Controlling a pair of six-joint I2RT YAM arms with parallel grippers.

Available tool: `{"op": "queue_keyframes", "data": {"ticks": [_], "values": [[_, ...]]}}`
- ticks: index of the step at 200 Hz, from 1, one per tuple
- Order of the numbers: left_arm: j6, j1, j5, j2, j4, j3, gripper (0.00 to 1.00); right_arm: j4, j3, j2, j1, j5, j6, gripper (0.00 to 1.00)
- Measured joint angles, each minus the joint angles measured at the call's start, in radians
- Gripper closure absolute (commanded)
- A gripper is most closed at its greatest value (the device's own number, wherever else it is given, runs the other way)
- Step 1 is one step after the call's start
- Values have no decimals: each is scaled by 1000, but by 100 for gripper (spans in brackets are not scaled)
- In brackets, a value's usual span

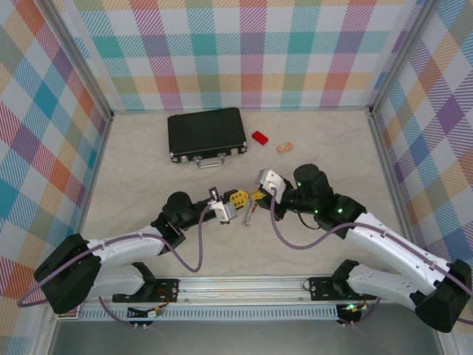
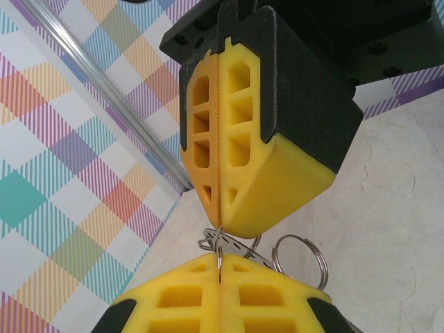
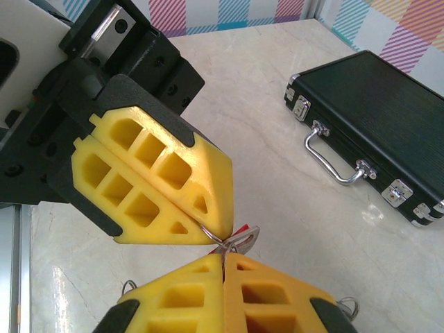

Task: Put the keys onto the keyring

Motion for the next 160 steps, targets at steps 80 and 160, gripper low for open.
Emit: {"op": "queue_keyframes", "data": {"ticks": [80, 160], "values": [[-4, 0, 28, 5, -4, 0, 100, 17, 0, -6, 0, -19, 0, 100], [-25, 0, 23, 12, 9, 0, 100, 60, -18, -27, 0, -21, 14, 100]]}}
